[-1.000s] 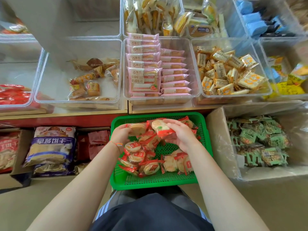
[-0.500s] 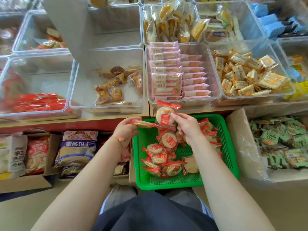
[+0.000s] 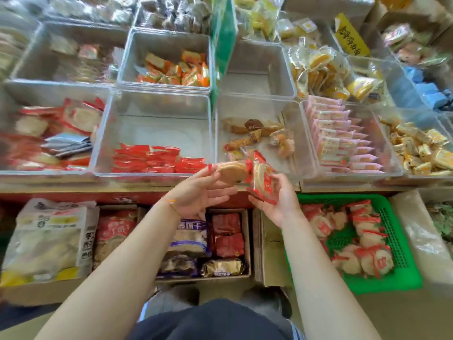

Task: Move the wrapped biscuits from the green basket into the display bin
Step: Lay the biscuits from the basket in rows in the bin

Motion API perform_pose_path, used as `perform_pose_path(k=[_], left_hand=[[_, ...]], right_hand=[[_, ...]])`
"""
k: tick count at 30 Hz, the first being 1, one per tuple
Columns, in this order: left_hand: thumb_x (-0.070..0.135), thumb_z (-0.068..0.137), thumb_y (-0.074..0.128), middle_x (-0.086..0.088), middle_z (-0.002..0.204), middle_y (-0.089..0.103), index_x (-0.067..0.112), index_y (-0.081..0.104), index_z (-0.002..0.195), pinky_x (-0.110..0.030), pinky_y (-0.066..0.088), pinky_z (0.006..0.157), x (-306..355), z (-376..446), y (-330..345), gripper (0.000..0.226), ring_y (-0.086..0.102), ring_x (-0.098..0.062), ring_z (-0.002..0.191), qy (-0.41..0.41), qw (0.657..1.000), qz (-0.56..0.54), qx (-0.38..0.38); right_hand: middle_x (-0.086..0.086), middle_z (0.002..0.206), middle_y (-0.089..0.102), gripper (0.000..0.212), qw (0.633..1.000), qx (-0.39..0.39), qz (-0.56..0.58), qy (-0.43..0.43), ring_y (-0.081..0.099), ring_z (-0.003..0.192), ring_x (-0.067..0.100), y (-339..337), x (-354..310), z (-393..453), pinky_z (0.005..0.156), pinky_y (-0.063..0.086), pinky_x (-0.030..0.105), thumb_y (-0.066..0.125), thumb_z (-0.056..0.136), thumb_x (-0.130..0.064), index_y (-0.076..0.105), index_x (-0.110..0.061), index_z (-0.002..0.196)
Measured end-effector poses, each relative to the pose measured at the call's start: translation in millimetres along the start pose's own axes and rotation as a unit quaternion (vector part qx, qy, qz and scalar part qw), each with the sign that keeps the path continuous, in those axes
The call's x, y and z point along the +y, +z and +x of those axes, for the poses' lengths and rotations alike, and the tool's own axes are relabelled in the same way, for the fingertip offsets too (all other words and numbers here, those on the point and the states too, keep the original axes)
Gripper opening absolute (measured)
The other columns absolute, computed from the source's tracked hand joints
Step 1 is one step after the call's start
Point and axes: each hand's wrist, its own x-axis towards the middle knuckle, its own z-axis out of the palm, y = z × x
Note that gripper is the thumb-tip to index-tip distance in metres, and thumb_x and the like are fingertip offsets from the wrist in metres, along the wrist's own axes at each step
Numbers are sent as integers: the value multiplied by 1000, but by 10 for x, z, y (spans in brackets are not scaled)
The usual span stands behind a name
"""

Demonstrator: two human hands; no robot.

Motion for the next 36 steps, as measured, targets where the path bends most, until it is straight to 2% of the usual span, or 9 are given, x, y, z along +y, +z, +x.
perform_pose_path(k=[4,6,11,15,18,26,29,32,36], left_hand=[[30,94,54,-19,111,66,26,54,121,-33,60,72,566,-462,-554,26,70,-31,96,12,1000,3,13],[21,93,52,-18,104,68,20,56,118,-34,60,70,771,-586,-759,25,71,-30,91,29,999,-35,24],[26,78,41,-28,122,60,-1,56,123,-36,58,70,1114,-728,-1078,55,60,-42,110,32,980,-195,-10],[16,92,48,-11,103,64,11,61,121,-31,57,59,1188,-719,-1124,32,66,-20,82,42,997,-23,59],[-10,88,51,-5,89,61,20,56,133,-24,54,51,1166,-710,-1184,54,61,-11,60,74,992,66,78],[-14,87,55,-6,72,62,20,50,139,-23,53,49,1299,-567,-1191,62,63,-14,57,100,986,33,125],[-13,85,60,-10,90,64,33,45,138,-31,56,52,1314,-486,-1182,72,69,-23,70,111,980,18,161],[-9,84,62,-10,93,63,20,56,116,-34,57,51,1319,-392,-1205,44,70,-23,70,123,975,-7,185],[-1,85,68,-8,83,66,16,53,93,-29,54,48,1342,-238,-1219,24,68,-17,60,135,958,-36,250]], right_hand=[[18,108,68,33,999,-35,25,17,65,102,36,894,219,-118,78,51,42,49,93,-28,67,-7,112],[13,102,71,32,998,-61,29,1,69,92,29,1220,242,-168,75,52,40,49,95,-28,67,-9,112],[13,101,72,35,996,-89,9,-8,69,88,26,1602,302,-162,76,54,39,43,99,-28,66,-7,116],[16,112,70,40,997,-71,-3,2,69,96,28,1647,412,-63,76,56,40,47,98,-30,61,-5,127],[17,119,67,43,998,-62,0,2,66,104,30,1672,445,18,80,56,42,50,97,-30,59,-6,131],[12,106,71,29,998,-60,-27,-1,68,96,24,1683,321,254,70,56,33,53,97,-22,64,-9,120],[16,117,68,47,998,-63,-26,-8,70,94,26,1604,257,368,81,58,39,66,88,-9,53,-8,133],[9,116,68,62,997,-62,-36,-25,70,88,24,1541,156,438,83,57,43,70,84,-2,46,-24,136],[10,111,69,33,989,-36,-135,-52,71,82,21,1581,16,518,61,58,35,66,92,-13,53,-15,122]])
